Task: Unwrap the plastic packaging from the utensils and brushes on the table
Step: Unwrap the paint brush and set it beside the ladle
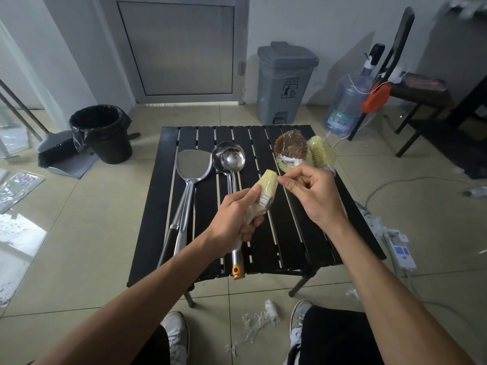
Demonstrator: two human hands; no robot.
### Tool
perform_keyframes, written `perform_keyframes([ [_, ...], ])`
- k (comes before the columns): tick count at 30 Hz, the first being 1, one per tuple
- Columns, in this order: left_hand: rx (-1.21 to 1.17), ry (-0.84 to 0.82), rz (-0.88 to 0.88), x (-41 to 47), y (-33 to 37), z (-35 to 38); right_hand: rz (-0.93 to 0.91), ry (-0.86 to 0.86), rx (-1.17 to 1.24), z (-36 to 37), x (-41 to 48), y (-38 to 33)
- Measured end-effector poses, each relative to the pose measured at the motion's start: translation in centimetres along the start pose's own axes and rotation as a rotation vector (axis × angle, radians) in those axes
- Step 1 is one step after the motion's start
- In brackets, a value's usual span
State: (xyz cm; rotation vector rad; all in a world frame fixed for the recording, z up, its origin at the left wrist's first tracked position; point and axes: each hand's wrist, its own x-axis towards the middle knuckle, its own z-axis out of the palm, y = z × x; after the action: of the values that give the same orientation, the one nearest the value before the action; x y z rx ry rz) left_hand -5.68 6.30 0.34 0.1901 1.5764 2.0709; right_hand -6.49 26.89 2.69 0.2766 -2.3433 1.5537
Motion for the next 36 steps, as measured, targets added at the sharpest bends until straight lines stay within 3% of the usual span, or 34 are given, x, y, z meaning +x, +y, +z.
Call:
perform_keyframes([
  [6, -0.091, 0.082, -0.051, 0.2, 0.4, -0.3, -0.058, 0.053, -0.115, -0.3, -0.1, -0.1],
  [11, -0.154, 0.154, -0.068, 0.3, 0.7, -0.9, -0.027, -0.117, -0.089, -0.5, -0.4, -0.5],
  [14, -0.151, 0.13, -0.089, 0.2, 0.8, -0.8, 0.008, -0.144, -0.089, -0.6, -0.5, -0.1],
  [18, -0.173, 0.137, -0.085, 0.3, 1.0, -0.8, 0.095, 0.005, -0.088, -1.3, -0.2, 0.4],
  [23, -0.13, 0.109, -0.102, 0.3, 0.7, -0.6, 0.147, -0.149, 0.104, -0.7, -0.1, -0.1],
  [27, -0.067, 0.026, -0.16, 0.1, 0.6, -0.2, 0.102, -0.207, 0.108, 0.4, 0.1, -0.7],
  [36, -0.047, -0.031, -0.227, 0.0, 0.6, -0.1, 0.036, -0.173, 0.051, 0.0, 0.3, 0.0],
])
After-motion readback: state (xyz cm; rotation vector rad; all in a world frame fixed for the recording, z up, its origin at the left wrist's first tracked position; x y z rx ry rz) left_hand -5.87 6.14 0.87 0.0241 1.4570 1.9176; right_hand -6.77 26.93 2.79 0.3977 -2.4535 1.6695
